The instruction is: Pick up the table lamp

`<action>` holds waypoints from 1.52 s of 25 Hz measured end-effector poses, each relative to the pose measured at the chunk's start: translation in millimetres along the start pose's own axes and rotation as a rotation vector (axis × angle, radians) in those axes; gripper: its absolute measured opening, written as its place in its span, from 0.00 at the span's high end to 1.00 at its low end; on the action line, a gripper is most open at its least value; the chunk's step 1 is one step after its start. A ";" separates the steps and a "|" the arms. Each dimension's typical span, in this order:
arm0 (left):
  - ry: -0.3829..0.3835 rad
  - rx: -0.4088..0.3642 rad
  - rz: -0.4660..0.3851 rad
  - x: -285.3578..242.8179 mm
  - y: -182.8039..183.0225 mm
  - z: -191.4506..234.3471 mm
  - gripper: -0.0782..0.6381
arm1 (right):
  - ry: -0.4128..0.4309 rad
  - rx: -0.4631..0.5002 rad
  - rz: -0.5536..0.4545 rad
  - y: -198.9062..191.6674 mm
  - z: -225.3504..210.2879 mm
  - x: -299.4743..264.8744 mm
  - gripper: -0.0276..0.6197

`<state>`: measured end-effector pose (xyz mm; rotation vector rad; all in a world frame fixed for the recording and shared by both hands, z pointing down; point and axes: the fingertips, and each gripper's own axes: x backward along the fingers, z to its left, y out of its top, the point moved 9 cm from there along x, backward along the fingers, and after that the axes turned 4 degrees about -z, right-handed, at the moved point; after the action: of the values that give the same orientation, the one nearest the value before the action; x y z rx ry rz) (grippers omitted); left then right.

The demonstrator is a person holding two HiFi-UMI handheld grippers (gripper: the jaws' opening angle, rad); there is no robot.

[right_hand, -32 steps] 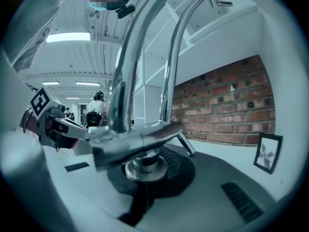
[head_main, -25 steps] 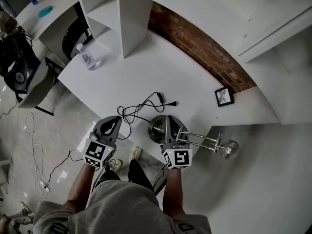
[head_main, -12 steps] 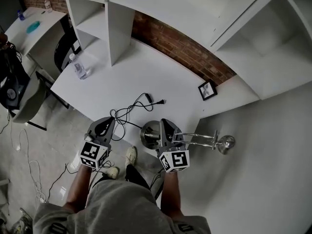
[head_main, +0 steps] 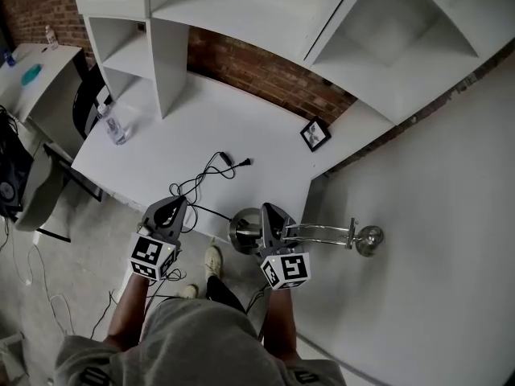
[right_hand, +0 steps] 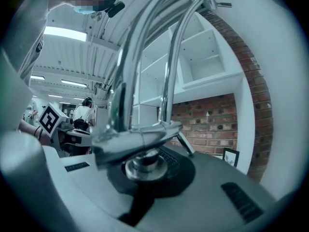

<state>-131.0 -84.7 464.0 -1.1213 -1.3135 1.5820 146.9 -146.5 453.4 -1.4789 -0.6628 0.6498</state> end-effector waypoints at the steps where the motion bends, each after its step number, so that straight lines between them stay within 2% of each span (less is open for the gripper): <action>1: -0.010 -0.003 -0.002 2.5 -0.2 -2.3 0.89 | -0.013 0.000 0.000 1.5 1.8 6.7 0.93; 18: -0.197 -0.054 -0.035 32.8 6.1 -44.3 0.89 | -0.187 -0.004 -0.024 8.9 35.4 98.4 0.93; 38: -0.245 -0.069 -0.011 74.9 -5.3 -78.7 0.89 | -0.271 -0.007 -0.024 3.0 66.3 173.5 0.93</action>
<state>-79.1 10.1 452.1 -0.9812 -1.5411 1.7193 213.5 26.9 450.3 -1.3998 -0.8900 0.8385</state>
